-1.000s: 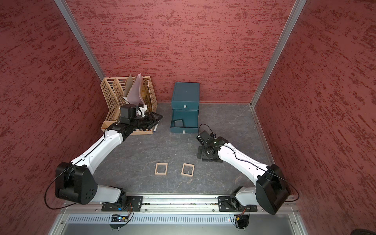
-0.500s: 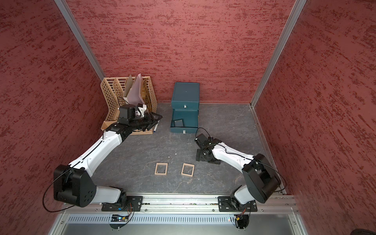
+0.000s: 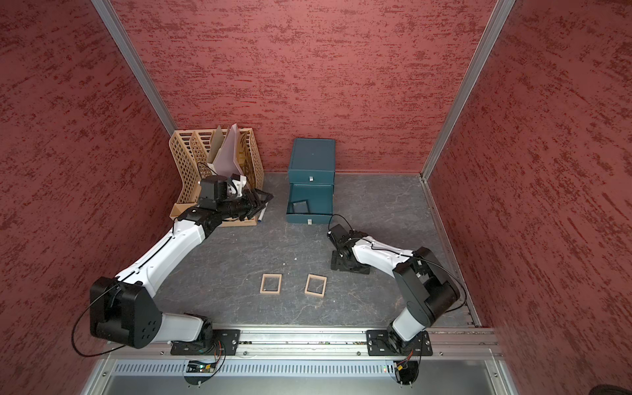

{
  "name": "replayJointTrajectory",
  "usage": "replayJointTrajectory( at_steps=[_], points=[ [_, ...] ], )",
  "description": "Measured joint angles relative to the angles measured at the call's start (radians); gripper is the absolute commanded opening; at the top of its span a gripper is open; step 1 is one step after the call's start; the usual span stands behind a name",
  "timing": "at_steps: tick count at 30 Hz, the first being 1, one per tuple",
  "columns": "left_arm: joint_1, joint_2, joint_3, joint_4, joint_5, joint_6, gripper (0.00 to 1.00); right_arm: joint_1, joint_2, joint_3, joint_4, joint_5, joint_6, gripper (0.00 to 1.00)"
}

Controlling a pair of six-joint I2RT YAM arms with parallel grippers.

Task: Place the brooch boxes into the drawer by color
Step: Pick up the brooch box from the center of the board.

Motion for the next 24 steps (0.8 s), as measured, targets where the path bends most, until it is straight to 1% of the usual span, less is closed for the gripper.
replayJointTrajectory(
  at_steps=[7,16,24],
  points=[
    [0.000,0.000,0.000,-0.002,0.000,0.000,0.62,0.000,0.018,0.010,0.013,0.000,-0.013,0.85],
    [0.000,0.000,0.000,-0.002,0.000,0.000,0.62,0.000,0.018,0.010,0.021,0.000,-0.024,0.81],
    [0.000,0.000,0.000,-0.002,0.000,0.000,0.62,0.000,0.032,0.031,0.021,0.008,-0.040,0.73]
  ],
)
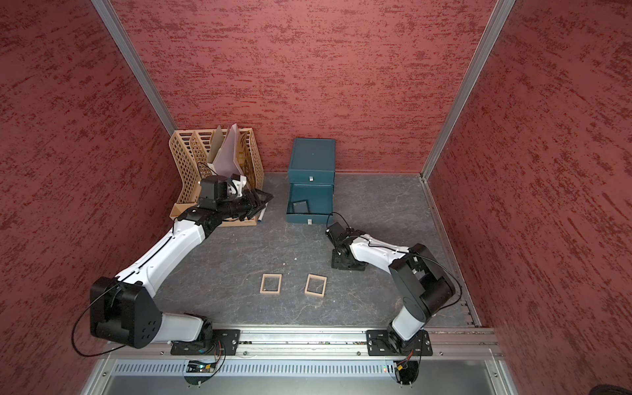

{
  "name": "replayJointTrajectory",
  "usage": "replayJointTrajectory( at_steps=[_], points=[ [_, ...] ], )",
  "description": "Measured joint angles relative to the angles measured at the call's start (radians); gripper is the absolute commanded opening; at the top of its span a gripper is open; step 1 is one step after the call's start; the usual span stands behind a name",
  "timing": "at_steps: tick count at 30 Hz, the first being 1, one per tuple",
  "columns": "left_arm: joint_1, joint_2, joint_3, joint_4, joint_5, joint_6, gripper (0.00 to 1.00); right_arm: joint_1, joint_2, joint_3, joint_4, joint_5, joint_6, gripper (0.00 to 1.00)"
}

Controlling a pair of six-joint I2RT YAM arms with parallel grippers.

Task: Place the brooch boxes into the drawer by color
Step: Pick up the brooch box from the center of the board, then place the brooch box in the drawer.

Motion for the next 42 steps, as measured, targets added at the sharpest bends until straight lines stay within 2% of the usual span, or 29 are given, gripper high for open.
replayJointTrajectory(
  at_steps=[11,19,26,32,42],
  points=[
    [0.000,0.000,0.000,0.001,0.000,0.000,0.62,0.031,-0.003,0.053,-0.060,0.031,-0.010,0.67],
    [0.000,0.000,-0.015,0.006,-0.001,0.000,0.62,0.124,-0.079,0.184,-0.159,0.048,0.000,0.66],
    [0.000,0.000,-0.027,0.015,-0.003,0.000,0.62,0.130,-0.120,0.391,-0.273,0.061,-0.020,0.66],
    [0.000,0.001,-0.034,0.027,-0.010,0.000,0.62,0.124,-0.044,0.608,-0.329,0.069,-0.060,0.66],
    [0.000,0.036,-0.034,0.059,-0.011,0.000,0.62,0.072,0.214,0.948,-0.392,0.065,-0.126,0.66]
  ],
)
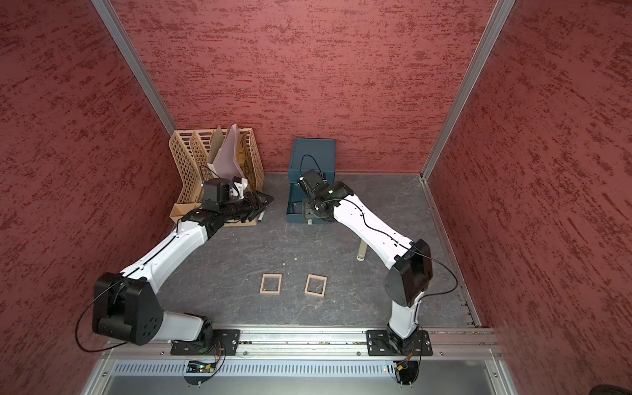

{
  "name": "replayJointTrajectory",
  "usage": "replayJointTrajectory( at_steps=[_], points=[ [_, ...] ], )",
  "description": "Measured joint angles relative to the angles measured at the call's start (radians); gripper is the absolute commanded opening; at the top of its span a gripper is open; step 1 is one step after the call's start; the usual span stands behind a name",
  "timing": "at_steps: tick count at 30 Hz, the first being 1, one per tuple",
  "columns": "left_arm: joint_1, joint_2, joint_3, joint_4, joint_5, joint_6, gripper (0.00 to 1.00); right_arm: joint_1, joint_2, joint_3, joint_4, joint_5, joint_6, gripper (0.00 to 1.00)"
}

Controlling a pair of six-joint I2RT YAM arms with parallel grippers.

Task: Place the brooch boxes into the drawer by color
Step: Place the brooch box in the drawer.

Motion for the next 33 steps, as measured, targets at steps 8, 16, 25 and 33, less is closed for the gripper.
replayJointTrajectory(
  at_steps=[8,16,25,33],
  points=[
    [0.000,0.116,0.092,0.031,0.009,0.000,0.62,-0.051,0.196,0.217,-0.047,-0.010,-0.022,0.67],
    [0.000,0.151,0.149,0.069,0.019,0.000,0.62,-0.078,0.281,0.251,-0.058,-0.019,-0.021,0.68],
    [0.000,0.174,0.153,0.089,0.027,-0.001,0.62,-0.093,0.344,0.299,-0.066,-0.038,-0.021,0.69],
    [0.001,0.174,0.148,0.106,0.033,-0.006,0.62,-0.102,0.364,0.301,-0.067,-0.039,-0.021,0.69]
  ],
)
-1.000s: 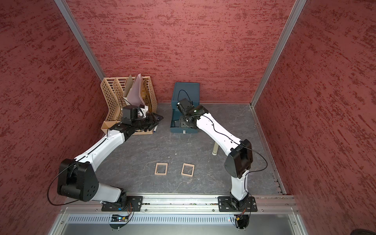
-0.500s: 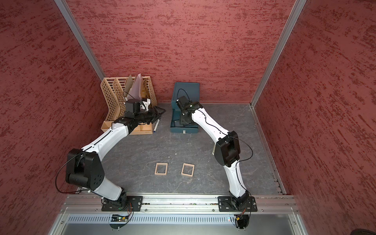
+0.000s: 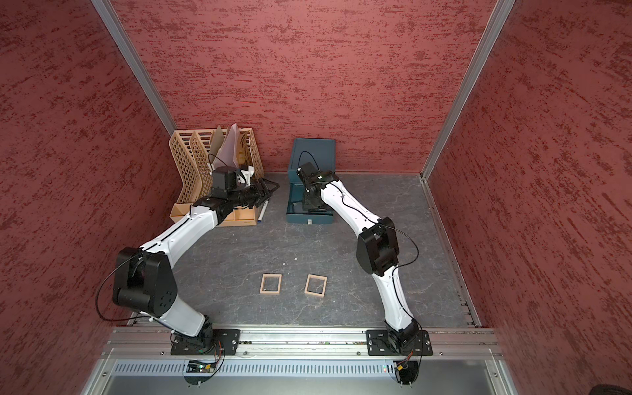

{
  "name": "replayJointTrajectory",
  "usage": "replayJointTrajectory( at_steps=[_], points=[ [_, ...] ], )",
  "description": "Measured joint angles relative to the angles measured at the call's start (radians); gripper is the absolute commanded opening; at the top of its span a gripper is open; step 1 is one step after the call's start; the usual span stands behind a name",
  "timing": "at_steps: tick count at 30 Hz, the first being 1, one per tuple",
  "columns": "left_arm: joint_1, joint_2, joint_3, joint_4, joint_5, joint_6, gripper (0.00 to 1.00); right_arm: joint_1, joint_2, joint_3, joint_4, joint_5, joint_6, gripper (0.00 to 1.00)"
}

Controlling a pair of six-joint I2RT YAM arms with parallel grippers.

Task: Place the brooch boxes into the drawer by color
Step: Place the brooch box in the drawer.

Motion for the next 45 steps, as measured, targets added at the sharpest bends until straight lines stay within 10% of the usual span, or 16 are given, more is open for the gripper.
replayJointTrajectory(
  at_steps=[45],
  points=[
    [0.000,-0.048,-0.013,0.005,0.000,-0.014,0.63,-0.021,0.148,0.158,-0.036,0.000,-0.010,0.80]
  ],
)
